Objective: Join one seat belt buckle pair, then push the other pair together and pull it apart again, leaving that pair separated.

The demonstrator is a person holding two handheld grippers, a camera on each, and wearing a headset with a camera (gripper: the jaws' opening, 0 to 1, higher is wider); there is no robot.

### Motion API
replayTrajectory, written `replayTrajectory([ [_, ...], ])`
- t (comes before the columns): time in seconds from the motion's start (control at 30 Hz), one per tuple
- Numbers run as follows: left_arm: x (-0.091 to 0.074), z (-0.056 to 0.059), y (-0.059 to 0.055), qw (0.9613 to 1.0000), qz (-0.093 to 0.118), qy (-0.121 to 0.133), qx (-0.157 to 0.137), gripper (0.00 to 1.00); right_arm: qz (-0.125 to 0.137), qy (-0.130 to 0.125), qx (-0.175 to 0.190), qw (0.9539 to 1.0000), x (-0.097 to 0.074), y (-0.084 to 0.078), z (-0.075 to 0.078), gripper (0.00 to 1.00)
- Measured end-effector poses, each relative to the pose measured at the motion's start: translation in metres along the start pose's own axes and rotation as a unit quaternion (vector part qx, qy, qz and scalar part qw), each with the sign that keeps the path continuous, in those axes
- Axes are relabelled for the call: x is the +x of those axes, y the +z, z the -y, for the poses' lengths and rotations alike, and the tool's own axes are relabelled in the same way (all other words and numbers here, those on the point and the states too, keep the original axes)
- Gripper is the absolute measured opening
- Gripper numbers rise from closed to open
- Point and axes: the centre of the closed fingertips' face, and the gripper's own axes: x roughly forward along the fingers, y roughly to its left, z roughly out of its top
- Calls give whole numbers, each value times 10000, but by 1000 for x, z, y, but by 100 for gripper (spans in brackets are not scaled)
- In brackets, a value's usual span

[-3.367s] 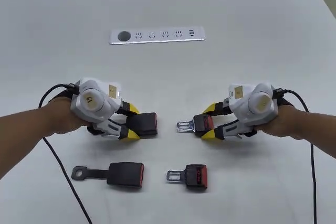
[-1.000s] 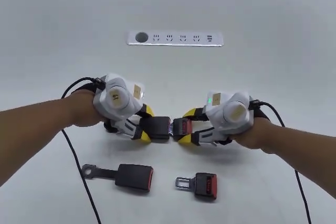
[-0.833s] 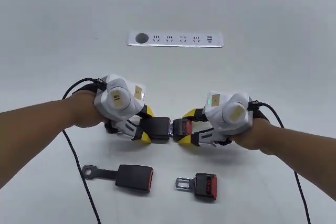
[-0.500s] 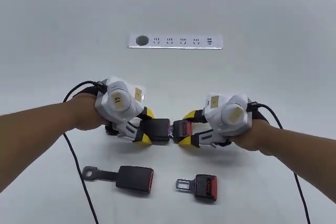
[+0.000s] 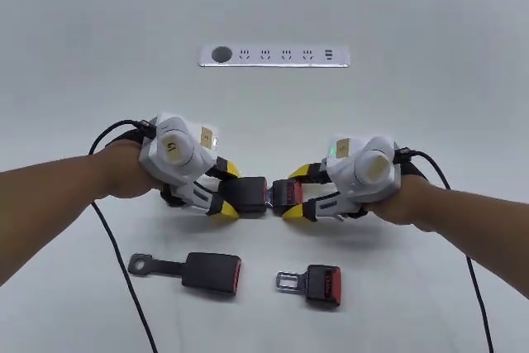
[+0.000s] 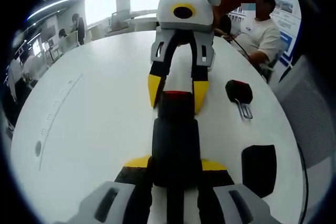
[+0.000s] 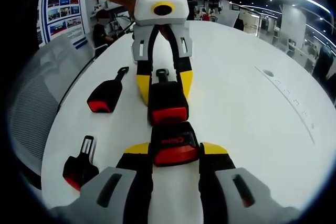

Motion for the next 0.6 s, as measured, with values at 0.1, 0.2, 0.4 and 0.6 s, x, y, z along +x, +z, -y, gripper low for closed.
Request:
replayTrajectory([
  [0.1, 0, 1, 1, 10000, 77, 9, -36, 33, 10, -3, 0, 10000, 1, 0, -2, 31],
  [0.2, 0, 2, 2, 9999, 116, -21, -53, 33, 38, -6, 9, 10000, 0, 0, -2, 31],
  [0.4, -1, -1, 1, 9997, 208, -51, -97, 33, 104, -15, 32, 9999, -1, 0, -1, 31],
  [0.6, -1, 0, 2, 9995, 293, -66, -133, 33, 171, 6, 44, 9998, -3, 0, 0, 31],
])
